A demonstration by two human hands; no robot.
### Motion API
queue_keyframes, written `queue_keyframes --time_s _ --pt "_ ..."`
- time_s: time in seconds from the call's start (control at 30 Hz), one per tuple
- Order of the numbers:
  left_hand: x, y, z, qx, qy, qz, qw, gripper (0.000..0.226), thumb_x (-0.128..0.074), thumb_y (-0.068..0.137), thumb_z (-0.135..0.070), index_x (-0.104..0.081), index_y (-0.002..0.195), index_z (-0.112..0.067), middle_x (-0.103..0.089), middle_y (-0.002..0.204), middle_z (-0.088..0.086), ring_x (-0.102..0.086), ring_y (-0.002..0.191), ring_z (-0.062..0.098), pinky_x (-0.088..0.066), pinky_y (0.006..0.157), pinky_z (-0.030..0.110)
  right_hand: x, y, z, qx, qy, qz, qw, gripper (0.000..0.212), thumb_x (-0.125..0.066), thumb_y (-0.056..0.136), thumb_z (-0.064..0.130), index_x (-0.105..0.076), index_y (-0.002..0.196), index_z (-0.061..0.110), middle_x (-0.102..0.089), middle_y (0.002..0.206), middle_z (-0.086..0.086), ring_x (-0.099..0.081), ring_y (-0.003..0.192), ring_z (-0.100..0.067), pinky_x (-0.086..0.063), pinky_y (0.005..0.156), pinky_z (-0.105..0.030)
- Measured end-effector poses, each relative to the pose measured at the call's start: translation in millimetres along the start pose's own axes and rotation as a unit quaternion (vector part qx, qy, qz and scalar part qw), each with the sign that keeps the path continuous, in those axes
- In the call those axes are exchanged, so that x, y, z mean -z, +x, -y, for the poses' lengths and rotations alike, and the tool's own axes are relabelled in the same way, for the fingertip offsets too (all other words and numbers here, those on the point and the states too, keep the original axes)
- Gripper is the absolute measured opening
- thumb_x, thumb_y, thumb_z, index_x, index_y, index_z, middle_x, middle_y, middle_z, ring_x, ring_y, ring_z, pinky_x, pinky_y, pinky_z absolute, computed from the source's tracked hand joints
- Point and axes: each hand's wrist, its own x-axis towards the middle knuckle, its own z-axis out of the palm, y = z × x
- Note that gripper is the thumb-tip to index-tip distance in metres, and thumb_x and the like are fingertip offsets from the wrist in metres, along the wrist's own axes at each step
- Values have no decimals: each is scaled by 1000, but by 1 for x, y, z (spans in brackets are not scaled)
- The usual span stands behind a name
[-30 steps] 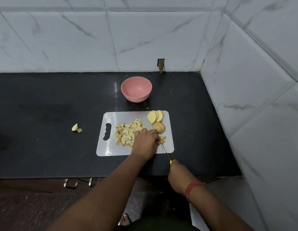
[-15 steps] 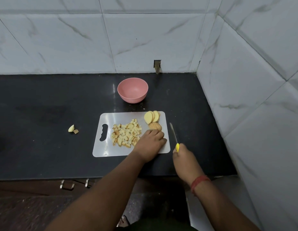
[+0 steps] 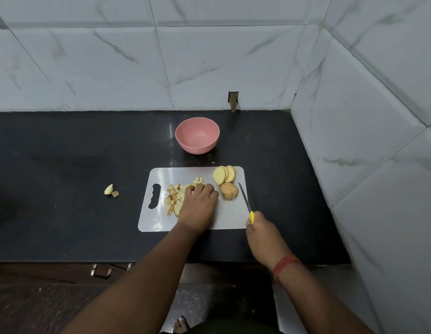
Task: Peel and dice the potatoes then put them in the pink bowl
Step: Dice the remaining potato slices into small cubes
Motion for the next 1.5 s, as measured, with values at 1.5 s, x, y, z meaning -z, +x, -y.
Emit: queue_keyframes --time_s 1.5 --pt "5 22 -18 61 -103 31 992 27 -50 100 -41 -58 114 -19 -56 127 -1 -47 111 22 -33 93 40 -9 38 5 -16 25 20 999 17 -38 103 27 -47 104 12 -56 89 -7 -55 76 -20 -43 64 -34"
